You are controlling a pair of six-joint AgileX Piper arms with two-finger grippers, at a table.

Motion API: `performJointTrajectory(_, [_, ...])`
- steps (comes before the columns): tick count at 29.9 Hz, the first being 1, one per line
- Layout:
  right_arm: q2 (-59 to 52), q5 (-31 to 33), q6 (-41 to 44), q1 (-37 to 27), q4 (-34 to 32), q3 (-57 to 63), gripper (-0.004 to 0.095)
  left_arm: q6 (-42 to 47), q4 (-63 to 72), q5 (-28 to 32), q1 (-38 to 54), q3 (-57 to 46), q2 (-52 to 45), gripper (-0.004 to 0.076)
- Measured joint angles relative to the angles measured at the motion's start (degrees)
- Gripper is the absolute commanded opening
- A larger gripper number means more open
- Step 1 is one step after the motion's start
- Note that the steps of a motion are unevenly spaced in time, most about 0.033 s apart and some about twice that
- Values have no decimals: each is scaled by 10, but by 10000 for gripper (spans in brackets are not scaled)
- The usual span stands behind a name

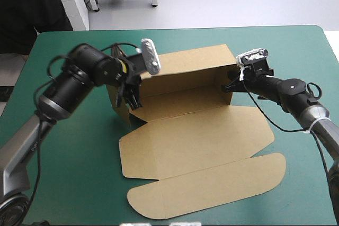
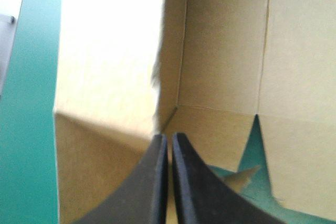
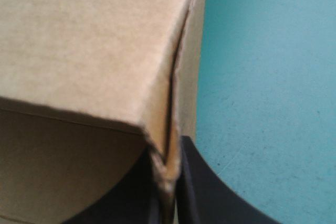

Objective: Fold the box

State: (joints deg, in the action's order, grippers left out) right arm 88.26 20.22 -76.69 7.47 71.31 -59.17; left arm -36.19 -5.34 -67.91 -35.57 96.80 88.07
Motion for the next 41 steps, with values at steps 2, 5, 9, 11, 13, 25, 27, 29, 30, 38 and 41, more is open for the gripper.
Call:
performJointTrajectory(2, [0,0,3,0,1,0,-14,0,68,-11,70,24,-1,14])
performJointTrajectory(5, [0,4,3,0,-2,0,-15,7,154,-15,164,34,-1,14])
performJointTrajectory(9, [0,10,3,0,-2,0,-14,58,230,-21,280,33,1,14])
performJointTrajectory(11, [0,11,3,0,-3,0,-15,74,247,-23,334,24,1,13])
performJointTrajectory(13, [0,11,3,0,-3,0,-15,85,265,-23,380,6,1,13])
performJointTrajectory(25, [0,17,3,0,-3,0,-15,-3,528,46,592,-269,2,4])
performJointTrajectory(27, [0,19,2,0,-3,0,-15,-12,574,72,629,-308,2,4])
performJointTrajectory(29, [0,21,1,0,-3,0,-14,-15,605,91,659,-333,2,4])
performJointTrajectory(30, [0,21,1,0,-3,0,-14,-15,626,102,680,-350,2,4])
performJointTrajectory(38, [1,26,192,-2,-131,-43,-12,-44,709,134,726,-423,2,4])
performJointTrajectory(41, [1,78,364,-3,-272,-99,-9,-45,711,140,726,-432,2,4])
